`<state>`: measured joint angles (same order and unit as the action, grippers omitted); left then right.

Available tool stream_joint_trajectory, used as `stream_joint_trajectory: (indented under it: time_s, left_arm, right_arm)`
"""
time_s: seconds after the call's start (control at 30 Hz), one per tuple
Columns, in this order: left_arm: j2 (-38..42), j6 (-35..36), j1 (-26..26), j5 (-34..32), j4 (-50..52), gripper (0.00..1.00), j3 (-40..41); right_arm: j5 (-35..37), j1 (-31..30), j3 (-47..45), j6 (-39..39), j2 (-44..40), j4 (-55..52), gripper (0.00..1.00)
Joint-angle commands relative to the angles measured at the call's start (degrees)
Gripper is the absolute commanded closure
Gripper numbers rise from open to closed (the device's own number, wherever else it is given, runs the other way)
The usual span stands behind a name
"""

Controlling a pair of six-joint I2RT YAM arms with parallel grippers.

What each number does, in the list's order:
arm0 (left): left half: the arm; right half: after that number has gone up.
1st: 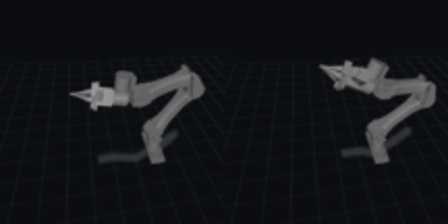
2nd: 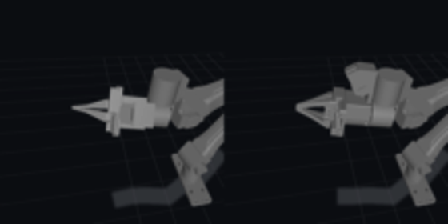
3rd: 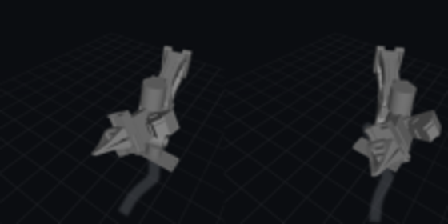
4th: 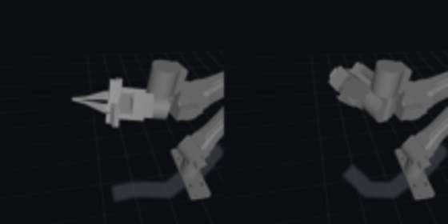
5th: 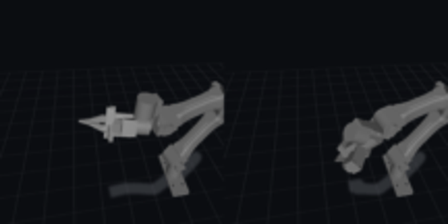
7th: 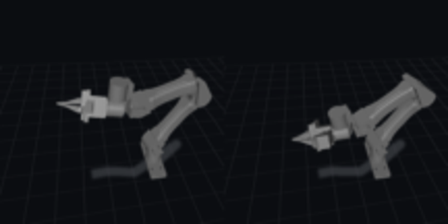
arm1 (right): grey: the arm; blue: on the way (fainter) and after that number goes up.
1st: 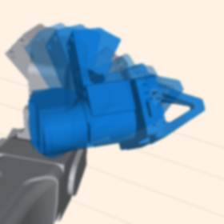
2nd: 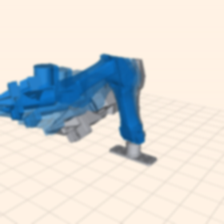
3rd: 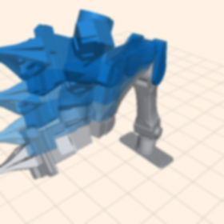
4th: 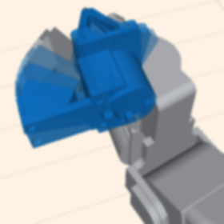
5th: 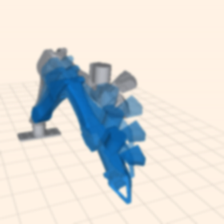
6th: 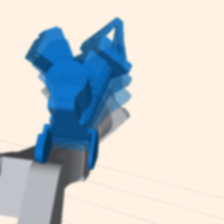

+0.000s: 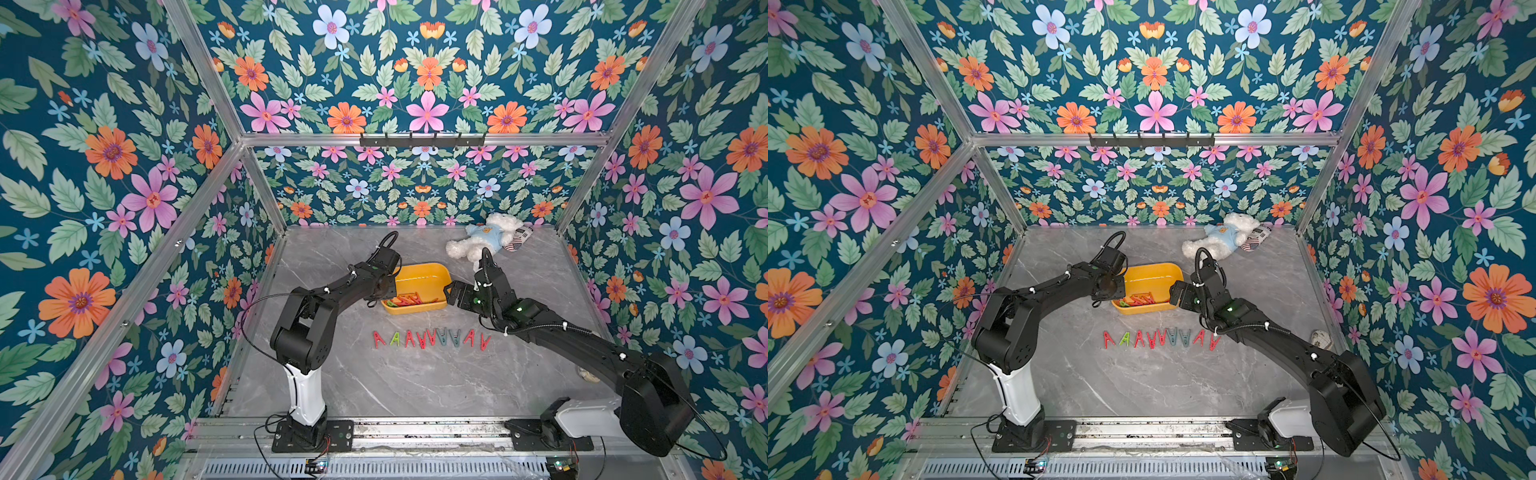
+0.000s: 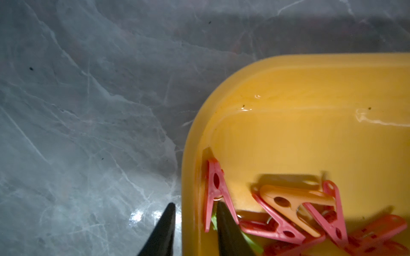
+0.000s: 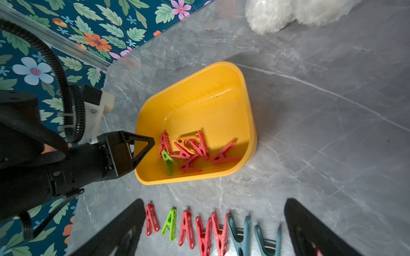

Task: Take the clothespins out of the storage box
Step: Adjust the storage box at the center of the board.

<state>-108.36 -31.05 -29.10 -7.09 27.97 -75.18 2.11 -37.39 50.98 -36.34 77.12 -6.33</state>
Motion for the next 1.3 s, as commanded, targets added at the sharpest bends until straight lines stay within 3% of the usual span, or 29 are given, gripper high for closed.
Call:
stream_joint_trajectory:
  time_s: [0.0,0.23,0.33,0.6,0.83,1.0,1.27]
  left_arm:
    - [0.33,0.03,0.10,0.41,-0.64,0.81,0.16]
    - [2.15,-2.00,0.43,4.13,3.92,1.00,-0.81]
    - [2.79,-4.10,1.50,7.81,7.46,1.00,-1.80]
    - [4.02,-9.49,7.21,26.19,9.38,1.00,-1.13]
    - [3.68,-17.60,11.18,44.75,0.44,1.00,5.71]
    - [4.29,-17.79,11.47,43.72,0.43,1.00,6.56]
    - [3.29,-11.66,11.35,32.92,5.61,1.00,1.77]
  right_arm:
    - [-0.79,-0.40,0.35,-1.17,0.35,2.72,0.01]
    - [-0.71,-0.76,0.72,-1.18,0.62,3.68,0.01]
    - [0.15,-0.82,0.87,-0.98,0.18,3.63,0.01]
    - [1.74,-0.78,0.15,-0.97,-1.79,4.24,0.01]
    - [2.20,-0.83,-1.53,-1.71,-2.74,4.48,0.01]
    - [2.81,-0.88,-2.41,-2.01,-3.89,4.53,0.01]
    - [2.83,-1.09,-2.72,-2.51,-3.87,4.70,0.01]
